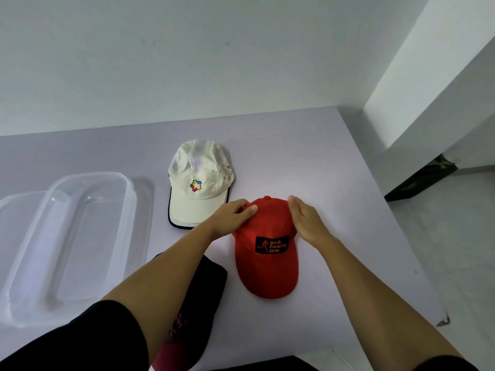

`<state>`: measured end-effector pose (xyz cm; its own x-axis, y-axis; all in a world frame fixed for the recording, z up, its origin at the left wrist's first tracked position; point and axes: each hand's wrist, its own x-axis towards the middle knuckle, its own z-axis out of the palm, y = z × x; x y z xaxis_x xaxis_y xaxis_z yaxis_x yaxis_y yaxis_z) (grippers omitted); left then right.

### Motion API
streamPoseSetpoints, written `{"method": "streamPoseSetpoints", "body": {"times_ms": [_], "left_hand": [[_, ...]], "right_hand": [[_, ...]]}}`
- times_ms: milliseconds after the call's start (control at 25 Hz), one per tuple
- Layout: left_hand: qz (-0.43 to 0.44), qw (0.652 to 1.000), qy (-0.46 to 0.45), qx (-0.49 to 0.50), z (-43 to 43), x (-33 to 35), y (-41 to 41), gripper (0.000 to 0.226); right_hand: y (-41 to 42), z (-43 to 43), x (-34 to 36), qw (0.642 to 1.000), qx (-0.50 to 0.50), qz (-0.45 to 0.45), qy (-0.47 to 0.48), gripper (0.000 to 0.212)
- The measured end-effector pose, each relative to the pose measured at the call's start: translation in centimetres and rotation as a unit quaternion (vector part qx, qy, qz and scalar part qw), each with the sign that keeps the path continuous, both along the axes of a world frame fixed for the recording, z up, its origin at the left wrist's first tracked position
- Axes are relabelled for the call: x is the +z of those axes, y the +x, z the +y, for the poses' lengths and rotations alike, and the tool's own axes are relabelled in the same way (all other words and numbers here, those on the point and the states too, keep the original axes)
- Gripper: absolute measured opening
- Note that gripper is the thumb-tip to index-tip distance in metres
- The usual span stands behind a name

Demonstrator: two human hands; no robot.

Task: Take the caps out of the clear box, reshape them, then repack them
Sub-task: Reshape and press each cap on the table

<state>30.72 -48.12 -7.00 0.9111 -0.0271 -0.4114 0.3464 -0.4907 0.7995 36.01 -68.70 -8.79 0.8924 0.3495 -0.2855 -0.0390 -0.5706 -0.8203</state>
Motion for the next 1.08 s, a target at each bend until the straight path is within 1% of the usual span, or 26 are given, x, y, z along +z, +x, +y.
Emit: {"method": "streamPoseSetpoints", "body": {"times_ms": [80, 120, 240, 360, 480, 520, 600, 680, 720, 880, 1000, 1080], "left_hand": [[0.008, 1.0, -0.012, 0.001, 0.4, -0.6, 0.0, 0.027], [0.013, 1.0, -0.017, -0.001, 0.5, -0.9, 0.0, 0.025], [0.015, 0.999, -0.031, 0.014, 0.5, -1.4, 0.2, 0.018], [0.023, 0.998, -0.041, 0.048, 0.8, -1.7, 0.1, 0.02], [0.028, 0.997, -0.041, 0.055, 0.6, -1.8, 0.2, 0.019], [0.028, 0.998, -0.03, 0.054, 0.4, -1.7, 0.3, 0.02], [0.034, 0.998, -0.02, 0.057, 0.1, -1.5, 0.3, 0.029], [0.024, 0.997, -0.025, 0.071, 0.2, -0.9, 0.5, 0.044], [0.004, 0.996, -0.024, 0.088, 0.5, -0.4, 0.6, 0.047], [-0.087, 0.983, 0.059, 0.15, 3.0, 2.2, 1.0, 0.043], [-0.096, 0.972, 0.118, 0.179, 6.3, 2.7, 0.0, 0.043], [-0.084, 0.967, 0.166, 0.174, 8.7, 2.2, -1.1, 0.043]], "right_hand": [[0.2, -0.8, -0.6, 0.998, -0.014, 0.051, 0.019, 0.043], [0.3, -1.1, -0.8, 0.998, -0.006, 0.059, 0.011, 0.037], [0.4, -1.6, -0.7, 0.999, 0.016, 0.046, -0.015, 0.024], [0.6, -1.7, -0.4, 0.999, 0.012, 0.015, -0.028, 0.023], [0.8, -1.7, -0.4, 1.0, 0.011, 0.013, -0.024, 0.018], [0.8, -1.7, -0.5, 1.0, 0.009, 0.019, -0.018, 0.015], [1.0, -1.6, -0.5, 1.0, 0.009, 0.018, -0.01, 0.018], [1.3, -1.3, -0.1, 1.0, 0.01, -0.016, -0.01, 0.024], [1.7, -0.9, 0.3, 0.999, 0.017, -0.043, -0.012, 0.026], [3.1, 2.7, 2.7, 0.989, 0.077, -0.129, -0.011, 0.027], [3.2, 6.8, 3.6, 0.978, 0.133, -0.155, -0.03, 0.029], [2.7, 9.9, 3.3, 0.972, 0.169, -0.152, -0.063, 0.034]]}}
